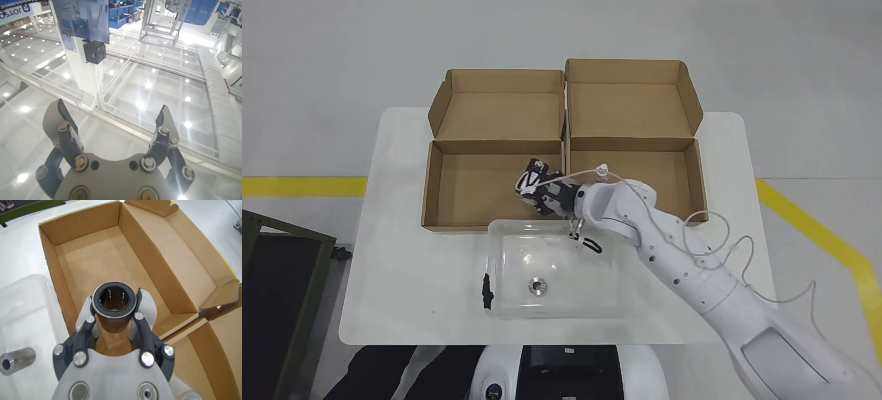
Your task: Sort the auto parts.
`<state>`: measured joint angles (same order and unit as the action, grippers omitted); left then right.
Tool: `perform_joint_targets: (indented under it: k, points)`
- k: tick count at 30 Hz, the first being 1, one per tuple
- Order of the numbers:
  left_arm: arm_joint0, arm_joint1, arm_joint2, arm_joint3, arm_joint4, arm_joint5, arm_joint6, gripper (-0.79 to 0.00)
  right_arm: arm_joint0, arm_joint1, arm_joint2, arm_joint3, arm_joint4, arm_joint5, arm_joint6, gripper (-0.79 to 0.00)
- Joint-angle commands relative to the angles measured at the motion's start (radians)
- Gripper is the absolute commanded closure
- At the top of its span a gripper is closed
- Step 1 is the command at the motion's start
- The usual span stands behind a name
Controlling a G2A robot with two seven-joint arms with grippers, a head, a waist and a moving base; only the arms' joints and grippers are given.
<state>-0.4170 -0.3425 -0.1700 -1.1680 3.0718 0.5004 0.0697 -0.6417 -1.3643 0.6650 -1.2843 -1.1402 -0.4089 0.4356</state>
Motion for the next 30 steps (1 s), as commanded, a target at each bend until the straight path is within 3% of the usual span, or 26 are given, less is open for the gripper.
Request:
perform_joint_targets:
  k: [1,9,30]
  points:
    - [0.000,0.000,0.000,0.000,0.000,0.000,0.000,-0.785,0.004,-0.005,-0.002,0.014,0.003,-0.003,0.005,-0.071]
    - [0.000,0.000,0.000,0.000,0.000,0.000,0.000,-0.785,0.019,-0.025,-0.011,0.064,0.010,-0.014,0.014,-0.206]
    - [0.000,0.000,0.000,0.000,0.000,0.000,0.000,-0.785,0.040,-0.060,-0.004,0.138,0.006,-0.036,0.029,-0.385]
